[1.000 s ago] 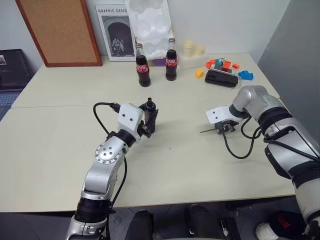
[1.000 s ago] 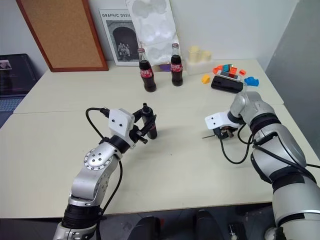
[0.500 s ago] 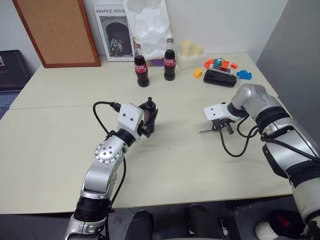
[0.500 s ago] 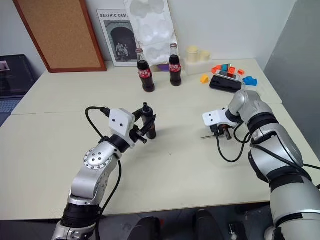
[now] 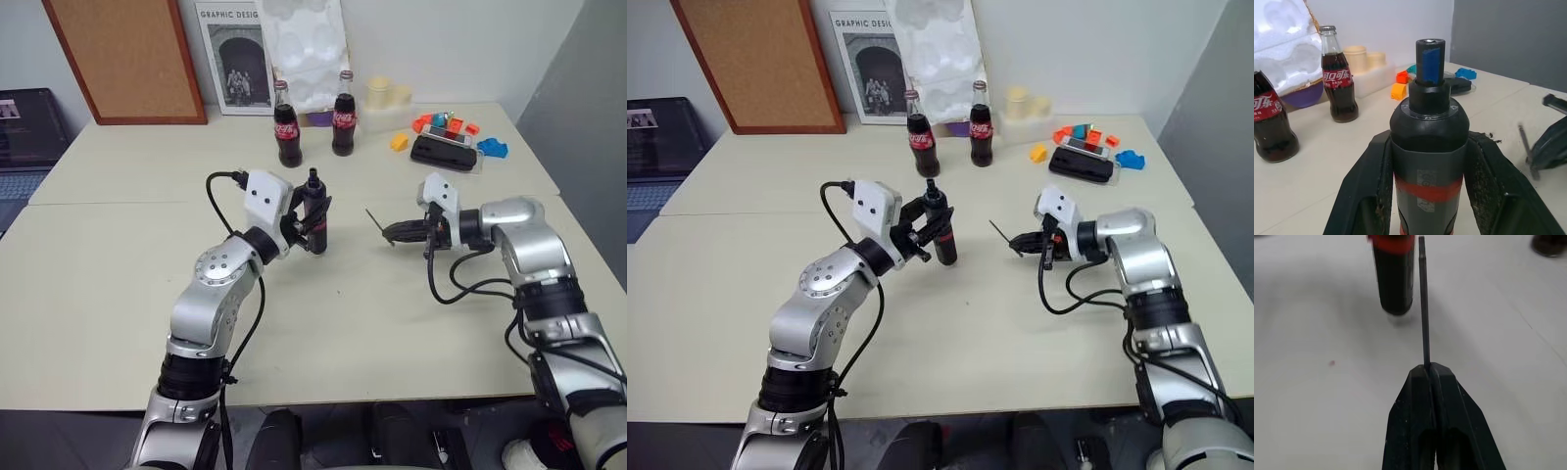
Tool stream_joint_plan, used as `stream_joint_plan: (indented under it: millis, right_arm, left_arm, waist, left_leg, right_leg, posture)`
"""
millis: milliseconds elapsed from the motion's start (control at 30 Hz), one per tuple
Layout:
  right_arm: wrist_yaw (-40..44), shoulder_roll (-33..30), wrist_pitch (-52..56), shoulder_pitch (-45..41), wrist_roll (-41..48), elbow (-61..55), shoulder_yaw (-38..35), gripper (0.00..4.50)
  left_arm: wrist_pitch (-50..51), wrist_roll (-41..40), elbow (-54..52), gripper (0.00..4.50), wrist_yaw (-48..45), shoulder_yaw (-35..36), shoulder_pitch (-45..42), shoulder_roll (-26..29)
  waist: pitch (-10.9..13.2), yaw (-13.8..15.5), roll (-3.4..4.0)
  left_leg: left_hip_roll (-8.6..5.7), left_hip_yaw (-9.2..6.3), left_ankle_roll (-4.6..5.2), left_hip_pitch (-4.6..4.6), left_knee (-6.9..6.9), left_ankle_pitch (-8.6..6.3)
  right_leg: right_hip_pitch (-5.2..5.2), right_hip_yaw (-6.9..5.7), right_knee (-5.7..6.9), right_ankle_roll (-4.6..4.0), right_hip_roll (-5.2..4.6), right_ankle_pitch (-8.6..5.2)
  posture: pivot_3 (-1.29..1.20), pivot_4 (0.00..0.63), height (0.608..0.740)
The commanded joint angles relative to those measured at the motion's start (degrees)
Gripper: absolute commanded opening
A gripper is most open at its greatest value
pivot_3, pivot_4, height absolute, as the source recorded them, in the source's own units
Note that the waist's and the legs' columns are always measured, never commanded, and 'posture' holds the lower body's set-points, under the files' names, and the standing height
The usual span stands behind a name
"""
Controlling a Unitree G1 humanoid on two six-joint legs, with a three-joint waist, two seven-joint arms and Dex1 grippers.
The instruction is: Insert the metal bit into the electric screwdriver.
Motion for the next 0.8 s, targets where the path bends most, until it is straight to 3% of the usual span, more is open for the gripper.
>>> stream_joint_plan:
  millis: [33,300,800]
  right_arm:
    - [-7.26,1.84,6.33,1.88,6.15,-10.70,-5.16,0.00]
    - [-16.77,7.60,17.19,5.46,19.29,-20.75,-12.17,0.00]
    - [-22.38,6.70,17.56,5.47,27.99,-23.20,-11.17,0.00]
  left_arm:
    - [-3.85,0.41,-0.39,1.66,-0.13,-0.12,-1.55,-0.80]
    - [-8.80,3.23,2.13,1.66,-0.26,-2.00,1.44,-1.02]
    - [-9.74,2.83,1.72,1.66,-2.15,-2.77,1.59,-1.02]
  waist:
    - [0.00,-0.11,0.01]
    - [0.00,-0.03,0.01]
    - [0.00,0.01,0.01]
  left_leg:
    - [0.01,0.03,0.00,0.04,-0.01,0.00]
    - [0.04,0.03,0.01,0.09,-0.01,0.00]
    - [0.04,0.04,0.02,0.05,-0.01,0.00]
  right_leg:
    - [0.00,0.04,0.00,0.05,0.03,-0.03]
    - [0.01,0.07,0.08,0.24,0.09,-0.13]
    - [0.01,0.07,0.02,0.27,0.10,-0.12]
  posture:
    - [0.00,0.150,0.740]
    - [0.00,0.150,0.740]
    - [0.00,0.150,0.740]
